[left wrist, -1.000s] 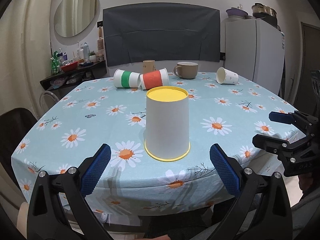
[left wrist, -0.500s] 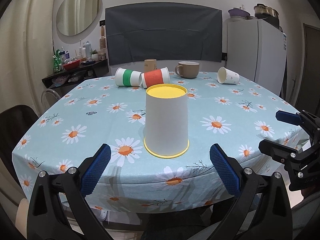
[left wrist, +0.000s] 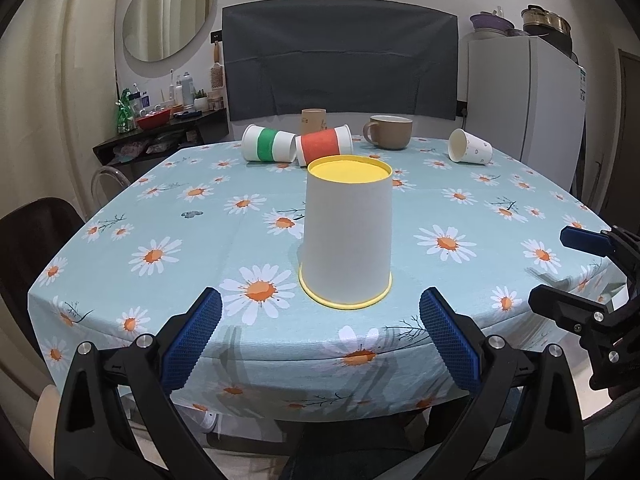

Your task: Flip cup upside down

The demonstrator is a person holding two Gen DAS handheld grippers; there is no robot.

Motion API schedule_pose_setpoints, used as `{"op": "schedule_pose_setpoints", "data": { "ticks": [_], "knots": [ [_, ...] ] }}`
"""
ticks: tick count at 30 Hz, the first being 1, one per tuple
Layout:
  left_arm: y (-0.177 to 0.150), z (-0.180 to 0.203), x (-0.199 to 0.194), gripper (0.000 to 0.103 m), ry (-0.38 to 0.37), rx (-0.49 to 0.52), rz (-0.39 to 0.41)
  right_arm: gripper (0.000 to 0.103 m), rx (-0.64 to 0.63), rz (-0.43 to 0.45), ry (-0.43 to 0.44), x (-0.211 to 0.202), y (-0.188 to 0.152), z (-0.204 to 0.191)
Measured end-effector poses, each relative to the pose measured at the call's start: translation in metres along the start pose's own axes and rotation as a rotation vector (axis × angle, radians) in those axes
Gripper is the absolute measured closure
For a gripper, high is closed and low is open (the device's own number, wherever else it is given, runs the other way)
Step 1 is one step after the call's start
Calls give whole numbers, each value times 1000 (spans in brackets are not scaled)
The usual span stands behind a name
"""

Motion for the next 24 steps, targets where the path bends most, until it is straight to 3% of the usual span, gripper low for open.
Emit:
{"op": "schedule_pose_setpoints", "data": {
  "ticks": [24],
  "knots": [
    [3, -4, -1, 6, 4, -4, 6, 8, 13, 0, -3, 1, 2, 1]
  ]
}}
Point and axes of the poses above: each gripper's, at about its wrist camera, not at the fingertips, and x roughly the way its jaws point, z to its right, y to its top, the point moved 6 cm from there along x, roughly the way its jaws point, and after that the axes turned 15 degrees about y, right-handed, at the moved point
